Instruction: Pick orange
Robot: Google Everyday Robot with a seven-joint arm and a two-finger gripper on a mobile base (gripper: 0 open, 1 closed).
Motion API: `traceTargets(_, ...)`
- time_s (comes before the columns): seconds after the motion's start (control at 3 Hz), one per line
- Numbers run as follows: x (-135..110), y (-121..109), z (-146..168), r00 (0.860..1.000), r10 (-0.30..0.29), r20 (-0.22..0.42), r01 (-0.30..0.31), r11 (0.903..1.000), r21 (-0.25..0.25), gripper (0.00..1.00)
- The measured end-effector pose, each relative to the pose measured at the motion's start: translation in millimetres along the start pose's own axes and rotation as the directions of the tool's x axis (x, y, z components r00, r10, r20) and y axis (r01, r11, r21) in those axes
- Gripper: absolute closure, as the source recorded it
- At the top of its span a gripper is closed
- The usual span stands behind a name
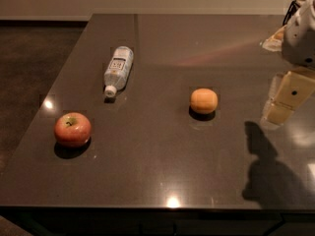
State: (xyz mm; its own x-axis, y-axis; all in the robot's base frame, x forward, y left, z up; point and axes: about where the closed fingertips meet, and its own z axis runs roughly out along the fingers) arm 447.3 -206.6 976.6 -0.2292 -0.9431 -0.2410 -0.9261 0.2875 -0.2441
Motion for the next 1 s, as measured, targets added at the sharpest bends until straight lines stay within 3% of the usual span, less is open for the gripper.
traceTargets(1.0,-48,-34,89,0.987,0.085,0.137,-0.085,0.9964,-0.007,0.0)
